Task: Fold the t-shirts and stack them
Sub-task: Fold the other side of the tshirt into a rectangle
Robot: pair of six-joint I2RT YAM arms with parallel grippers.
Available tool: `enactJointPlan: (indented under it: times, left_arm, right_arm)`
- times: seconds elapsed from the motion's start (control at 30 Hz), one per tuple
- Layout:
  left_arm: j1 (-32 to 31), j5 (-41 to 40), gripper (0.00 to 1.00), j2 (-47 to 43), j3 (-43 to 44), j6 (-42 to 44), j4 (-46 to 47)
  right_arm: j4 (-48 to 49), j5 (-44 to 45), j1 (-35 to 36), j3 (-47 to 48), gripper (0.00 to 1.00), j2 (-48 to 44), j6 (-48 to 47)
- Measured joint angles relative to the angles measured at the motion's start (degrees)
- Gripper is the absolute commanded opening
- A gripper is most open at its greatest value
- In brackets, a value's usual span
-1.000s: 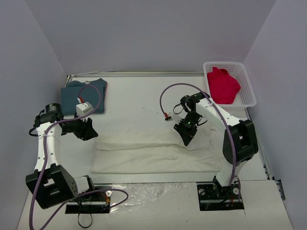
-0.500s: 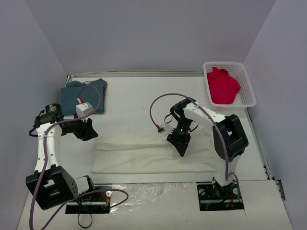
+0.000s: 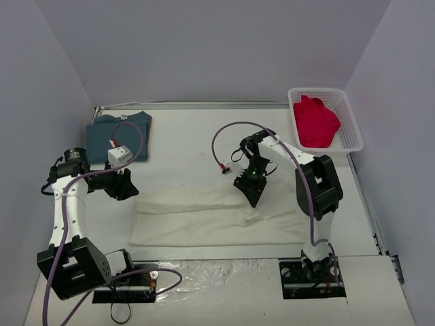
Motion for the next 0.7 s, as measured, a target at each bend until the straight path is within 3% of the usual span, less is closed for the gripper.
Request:
enactJointPlan:
  times: [0.27, 0.3, 0.4, 0.7]
  left_arm:
    - [0.0, -0.02, 0.45, -0.52, -0.09, 0.0, 0.33]
    - [0.0, -0.02, 0.45, -0.7, -0.09, -0.02, 0.42]
    - [0.0, -0.02, 0.45, -0.96, -0.22, -0.02, 0.55]
    - [0.0, -0.04, 0.45, -1.22, -0.9, -0.22, 0.94]
  right_arm:
    - [3.67, 2.97, -2.25, 3.26, 0.24, 11.3, 1.33]
    - [3.34, 3.06, -2.34, 3.37, 0.14, 12.17, 1.64]
    - [3.32, 3.8, -2.86, 3.5, 0.0, 12.55, 1.88]
    - [4.26, 5.55, -3.8, 1.05, 0.0, 9.4, 2.58]
